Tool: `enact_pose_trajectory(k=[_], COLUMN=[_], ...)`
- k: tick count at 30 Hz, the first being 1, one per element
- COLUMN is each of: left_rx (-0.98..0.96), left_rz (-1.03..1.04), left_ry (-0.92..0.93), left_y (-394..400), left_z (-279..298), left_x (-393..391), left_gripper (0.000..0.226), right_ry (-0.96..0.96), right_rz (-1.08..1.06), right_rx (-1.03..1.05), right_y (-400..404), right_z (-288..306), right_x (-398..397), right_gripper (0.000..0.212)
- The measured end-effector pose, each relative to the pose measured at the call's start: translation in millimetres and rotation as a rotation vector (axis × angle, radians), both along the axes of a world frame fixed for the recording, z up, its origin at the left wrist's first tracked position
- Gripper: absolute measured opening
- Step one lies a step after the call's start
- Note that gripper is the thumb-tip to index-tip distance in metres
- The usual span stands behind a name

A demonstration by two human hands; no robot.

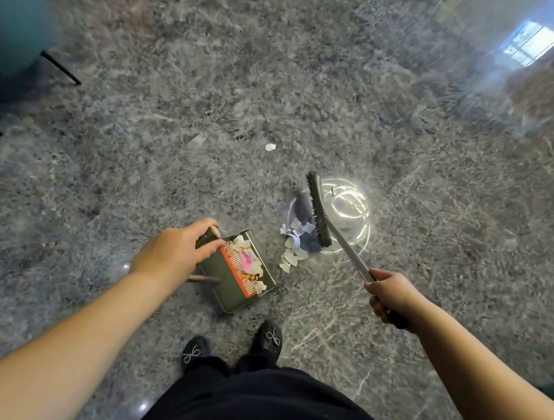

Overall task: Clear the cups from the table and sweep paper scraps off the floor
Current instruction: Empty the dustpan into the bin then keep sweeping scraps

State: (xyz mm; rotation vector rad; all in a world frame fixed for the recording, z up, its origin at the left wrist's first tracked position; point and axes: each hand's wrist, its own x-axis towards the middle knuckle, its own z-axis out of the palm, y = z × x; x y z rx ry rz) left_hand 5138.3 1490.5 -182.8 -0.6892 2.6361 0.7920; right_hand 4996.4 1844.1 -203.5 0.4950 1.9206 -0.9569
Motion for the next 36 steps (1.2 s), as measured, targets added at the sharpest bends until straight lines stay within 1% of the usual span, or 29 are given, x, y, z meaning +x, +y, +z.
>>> enact_pose_trajectory(k=[3, 8, 14, 16, 19, 24, 26, 30, 36], left_rx=[-0.004, -0.066, -0.066, -0.06, -0.048, -0.093, -0.102, -0.089, -0.04], left_rz=[-0.016, -0.029, -0.034, -0.031, -0.02, -0.049, -0.057, -0.053, -0.059], left_ry=[0.016, 0.014, 0.033, 0.031, 0.02, 0.022, 0.022, 0.03, 0.07], left_y=[1.7, 5.3, 5.2, 5.6, 4.6, 6.0, 6.4, 5.6, -8.0], left_z=[-2.0, -3.9, -6.8, -7.7, -7.6, -4.0, -3.2, -4.3, -9.7], left_x=[-18.5, -35.5, -35.1, -36.1, -36.0, -32.7, -32.9, -26.5, -4.2], left_gripper=[0.026, 0.026, 0.03, 0.031, 0.031, 0.029, 0.028, 0.026, 0.027], right_ry=[0.008, -0.033, -0.11, -0.149, -0.18, -0.244, -0.268, -0.264, -0.303], right_rz=[0.044, 0.159, 0.373, 0.352, 0.298, 0.265, 0.283, 0.393, 0.35], right_rx=[0.066, 0.145, 0.148, 0.116, 0.071, 0.005, -0.006, -0.012, -0.039], right_y=[2.9, -3.3, -20.1, -24.5, -31.1, -42.7, -48.4, -60.9, -65.5], right_z=[-11.3, -31.5, -32.9, -32.5, -31.4, -22.7, -17.1, -4.3, 15.3], right_x=[-11.6, -26.1, -17.7, -8.5, 10.3, 43.9, 52.7, 69.6, 84.0], right_gripper=[0.021, 0.03, 0.026, 0.023, 0.029, 0.036, 0.037, 0.041, 0.042])
